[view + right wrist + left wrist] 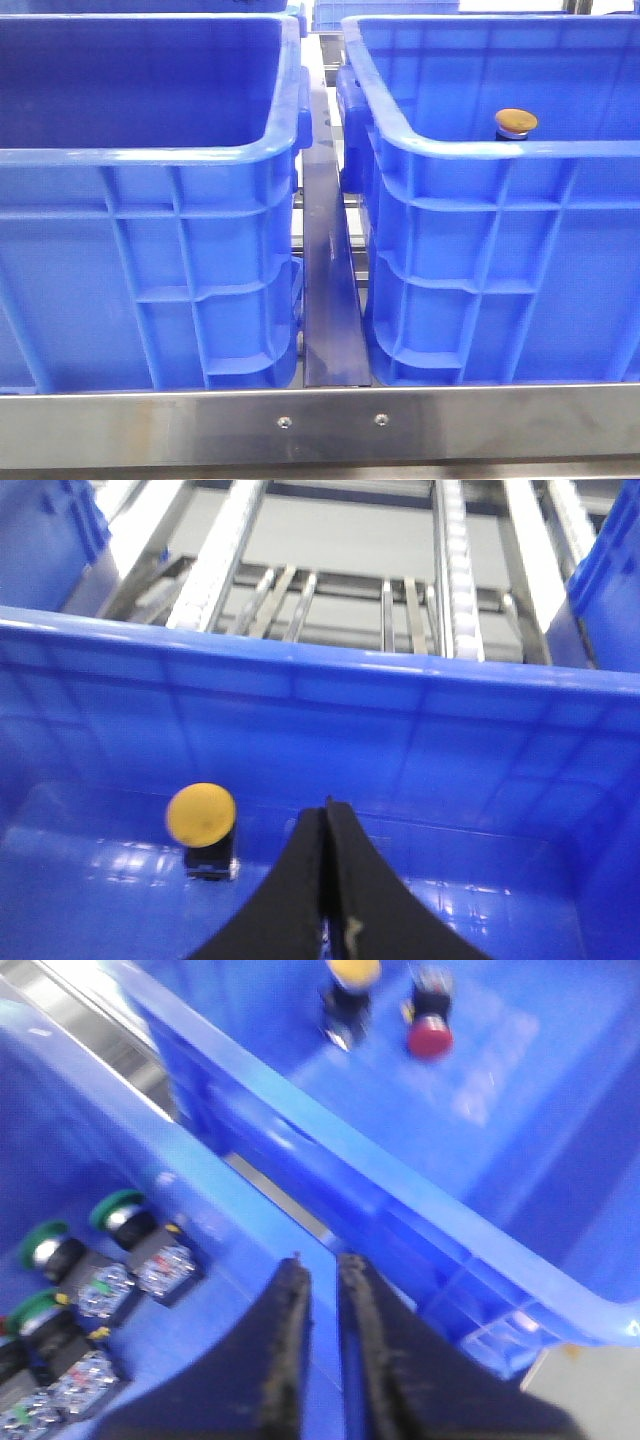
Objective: Pick red and yellow buttons and place in box
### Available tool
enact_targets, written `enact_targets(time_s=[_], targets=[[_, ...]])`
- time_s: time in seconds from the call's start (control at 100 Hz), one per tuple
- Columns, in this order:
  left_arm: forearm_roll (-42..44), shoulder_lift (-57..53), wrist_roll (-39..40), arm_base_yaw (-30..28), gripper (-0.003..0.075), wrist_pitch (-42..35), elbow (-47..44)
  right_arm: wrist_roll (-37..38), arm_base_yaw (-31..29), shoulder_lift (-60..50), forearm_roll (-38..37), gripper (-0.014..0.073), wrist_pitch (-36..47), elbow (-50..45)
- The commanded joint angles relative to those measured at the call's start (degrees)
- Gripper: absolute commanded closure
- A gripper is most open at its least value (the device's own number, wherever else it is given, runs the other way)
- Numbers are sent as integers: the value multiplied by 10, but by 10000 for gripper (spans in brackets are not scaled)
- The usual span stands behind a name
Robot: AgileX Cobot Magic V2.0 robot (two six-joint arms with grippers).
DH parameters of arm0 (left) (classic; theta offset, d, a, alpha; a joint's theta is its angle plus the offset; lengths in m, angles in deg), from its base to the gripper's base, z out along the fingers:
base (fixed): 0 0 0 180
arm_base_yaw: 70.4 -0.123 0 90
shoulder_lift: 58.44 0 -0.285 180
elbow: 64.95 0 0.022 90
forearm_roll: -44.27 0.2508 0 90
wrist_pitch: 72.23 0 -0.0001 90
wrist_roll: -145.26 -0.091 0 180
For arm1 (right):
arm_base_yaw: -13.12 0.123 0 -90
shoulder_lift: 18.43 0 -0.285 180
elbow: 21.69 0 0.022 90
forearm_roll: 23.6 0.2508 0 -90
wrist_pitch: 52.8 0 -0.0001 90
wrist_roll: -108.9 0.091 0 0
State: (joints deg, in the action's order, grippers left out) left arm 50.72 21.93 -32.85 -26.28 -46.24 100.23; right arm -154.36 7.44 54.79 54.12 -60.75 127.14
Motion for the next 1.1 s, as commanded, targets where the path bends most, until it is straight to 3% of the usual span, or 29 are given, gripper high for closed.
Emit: enact_targets(time_s=[0.0,0.54,0.79,1.09], targets=[[-3,-47,10,-11,739,-75,-16,-7,-4,-63,18,662,-1,-13],[-19,-239,10,-19,739,-279,-272,-7,-4,-387,50,662,-11,-240],[-19,-297,10,-19,739,-284,-332,-7,-4,-509,50,662,-13,-296],[-19,-292,9,-19,739,-282,-332,-7,-4,-517,50,662,-14,-302]])
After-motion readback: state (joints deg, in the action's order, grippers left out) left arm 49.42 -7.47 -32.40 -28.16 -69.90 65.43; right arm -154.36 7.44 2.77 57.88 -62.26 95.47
